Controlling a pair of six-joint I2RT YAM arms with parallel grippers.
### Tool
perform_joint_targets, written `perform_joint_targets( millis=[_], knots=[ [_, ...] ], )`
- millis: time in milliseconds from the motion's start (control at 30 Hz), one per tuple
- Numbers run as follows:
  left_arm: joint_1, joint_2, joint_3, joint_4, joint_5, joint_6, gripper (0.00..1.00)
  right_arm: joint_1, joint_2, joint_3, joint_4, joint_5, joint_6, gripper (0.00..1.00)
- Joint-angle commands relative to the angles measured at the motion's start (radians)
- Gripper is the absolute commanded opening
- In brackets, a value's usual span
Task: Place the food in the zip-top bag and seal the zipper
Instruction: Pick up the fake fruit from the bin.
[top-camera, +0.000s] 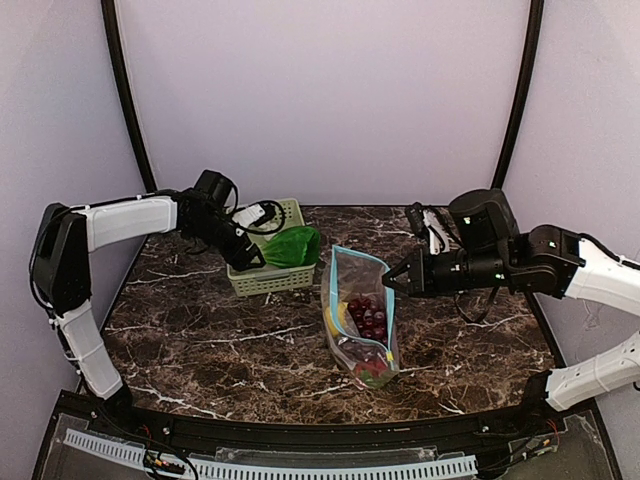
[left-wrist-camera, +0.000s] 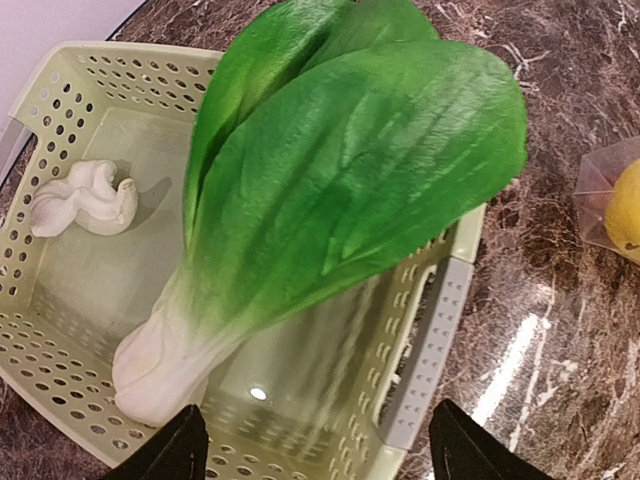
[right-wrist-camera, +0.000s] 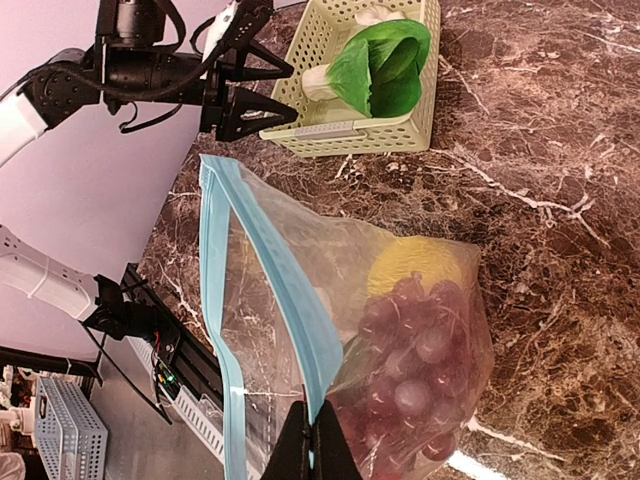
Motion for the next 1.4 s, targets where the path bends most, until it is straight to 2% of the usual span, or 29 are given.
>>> perform_joint_targets(
  millis=[0,633,933,1033,1267,1333,1367],
  knots=[
    [0.026,0.053,0.086,-0.017,-0.010,0.086,0.76,-0.008,0.003,0.040,0.025,0.018,0.000,0.00],
    [0.068,0.284,0.236,-0.040,-0.042,0.157,0.72,-0.009,0.066,0.062,0.016,0.005,0.015,0.00],
    [0.069,0.351,0.283,-0.061,-0.033,0.190,0.59,-0.012,0.096,0.069,0.017,0.008,0.010,0.00],
    [0.069,0.367,0.279,-0.067,-0.057,0.216,0.59,-0.015,0.110,0.074,0.017,0.005,0.005,0.00],
    [0.069,0.387,0.265,-0.064,-0.062,0.227,0.66,-0.022,0.121,0.085,0.018,0.004,-0.003,0.00],
    [0.068,0.387,0.268,-0.066,-0.063,0.229,0.61,-0.025,0.119,0.085,0.018,0.004,-0.004,0.00],
    [0.069,0.385,0.271,-0.068,-0.062,0.228,0.55,-0.026,0.117,0.085,0.018,0.004,-0.004,0.00]
  ],
)
